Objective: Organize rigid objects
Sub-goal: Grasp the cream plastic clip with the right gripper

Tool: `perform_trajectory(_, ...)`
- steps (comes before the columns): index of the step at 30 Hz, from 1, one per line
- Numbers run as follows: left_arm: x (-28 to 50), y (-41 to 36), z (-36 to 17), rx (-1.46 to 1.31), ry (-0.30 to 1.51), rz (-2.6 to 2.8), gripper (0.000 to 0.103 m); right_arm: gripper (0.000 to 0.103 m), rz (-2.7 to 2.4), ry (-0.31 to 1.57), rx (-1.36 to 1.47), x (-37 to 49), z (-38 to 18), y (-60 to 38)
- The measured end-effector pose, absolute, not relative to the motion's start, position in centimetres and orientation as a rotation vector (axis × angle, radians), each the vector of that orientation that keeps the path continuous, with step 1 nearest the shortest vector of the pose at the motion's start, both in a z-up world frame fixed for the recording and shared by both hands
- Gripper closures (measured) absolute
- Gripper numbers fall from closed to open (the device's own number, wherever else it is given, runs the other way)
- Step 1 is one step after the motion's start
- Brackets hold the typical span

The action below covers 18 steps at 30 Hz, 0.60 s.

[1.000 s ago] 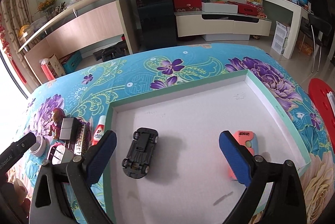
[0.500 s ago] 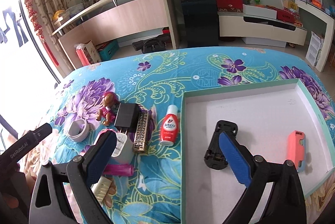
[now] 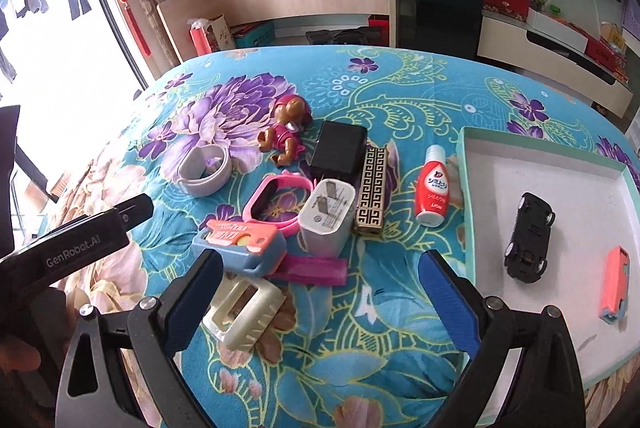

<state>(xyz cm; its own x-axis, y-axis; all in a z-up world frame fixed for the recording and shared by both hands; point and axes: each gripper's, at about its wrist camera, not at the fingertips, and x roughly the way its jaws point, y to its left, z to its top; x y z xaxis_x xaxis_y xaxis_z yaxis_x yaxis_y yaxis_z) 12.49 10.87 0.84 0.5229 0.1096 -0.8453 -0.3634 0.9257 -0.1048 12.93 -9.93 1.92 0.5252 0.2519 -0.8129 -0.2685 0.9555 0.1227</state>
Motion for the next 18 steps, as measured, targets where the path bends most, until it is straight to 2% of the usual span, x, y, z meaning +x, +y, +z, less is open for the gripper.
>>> perform_trajectory(10,12.2,13.2,0.4,-0.357,1.009,0.295,0.0,0.006,0.395,1.021,-0.136,11.0,0.2,-5.2)
perform_trajectory(11,12.2,13.3,0.3,-0.361,1.014,0.296,0.0,0.007,0.398,1.025,-0.139,10.9,0.0,-5.0)
perform_trajectory(14,12.3,13.5,0.1,-0.371,1.022,0.296,0.0,0.027,0.4,1.042,-0.145,10.9,-0.6,-4.6)
perform_trajectory(18,12.5,13.2,0.1,-0.367,1.028,0.283,0.0,0.031,0.399,1.069,-0.14,11.1,-1.4,-4.5)
